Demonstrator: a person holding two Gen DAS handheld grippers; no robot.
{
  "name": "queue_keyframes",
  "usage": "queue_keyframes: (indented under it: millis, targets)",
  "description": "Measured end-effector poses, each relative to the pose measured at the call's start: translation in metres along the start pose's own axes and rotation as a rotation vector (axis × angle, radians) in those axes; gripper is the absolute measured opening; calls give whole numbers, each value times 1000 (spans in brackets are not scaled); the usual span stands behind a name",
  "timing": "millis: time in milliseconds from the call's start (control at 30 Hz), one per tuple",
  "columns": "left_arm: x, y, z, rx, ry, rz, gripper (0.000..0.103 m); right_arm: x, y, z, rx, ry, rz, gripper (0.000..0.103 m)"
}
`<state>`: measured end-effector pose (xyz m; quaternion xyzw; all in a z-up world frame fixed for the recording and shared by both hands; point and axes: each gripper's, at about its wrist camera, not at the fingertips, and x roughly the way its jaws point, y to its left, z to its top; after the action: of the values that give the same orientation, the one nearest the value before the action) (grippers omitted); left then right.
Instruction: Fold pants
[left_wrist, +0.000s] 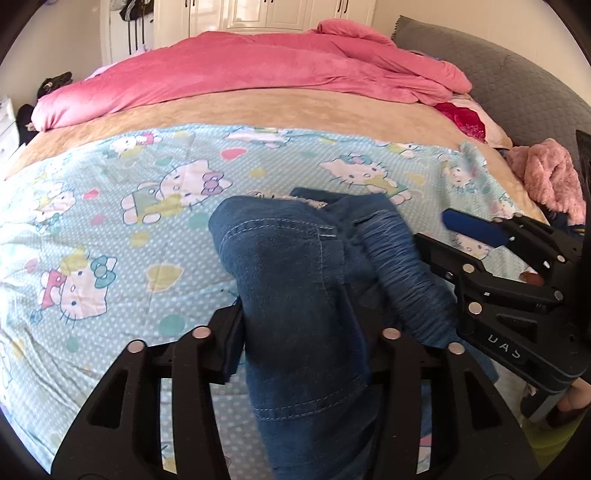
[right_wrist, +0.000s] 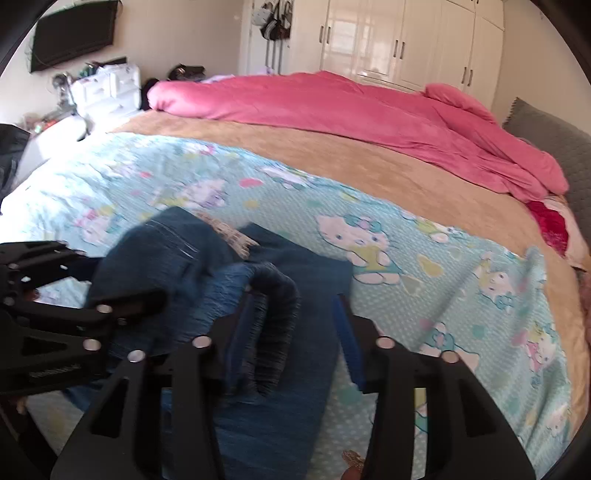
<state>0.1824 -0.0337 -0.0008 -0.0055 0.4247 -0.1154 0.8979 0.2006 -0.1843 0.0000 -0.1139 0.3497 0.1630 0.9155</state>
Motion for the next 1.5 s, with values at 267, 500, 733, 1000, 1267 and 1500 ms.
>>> queue_keyframes:
  millis: [267, 500, 733, 1000, 1267, 1500]
  targets:
    - [4, 2, -4, 2, 14, 7, 48, 13, -15, -13, 79, 59, 20, 49]
    - [1, 1, -6, 0, 13, 10, 53, 4, -18, -17, 103, 55, 18, 62]
    - [-12, -1, -7, 2, -7, 20, 68, -14, -25, -19, 137, 23, 15, 79]
    - [-40, -4, -7, -3, -66, 37, 93, -51, -35, -19, 187, -53, 6, 95]
    - [-72, -9, -15, -11, -110, 28, 93, -94, -39, -24, 216, -125, 4, 95]
    - [-101, -17, -28, 1, -142, 29, 93, -131, -37, -38, 216, -165, -10, 98]
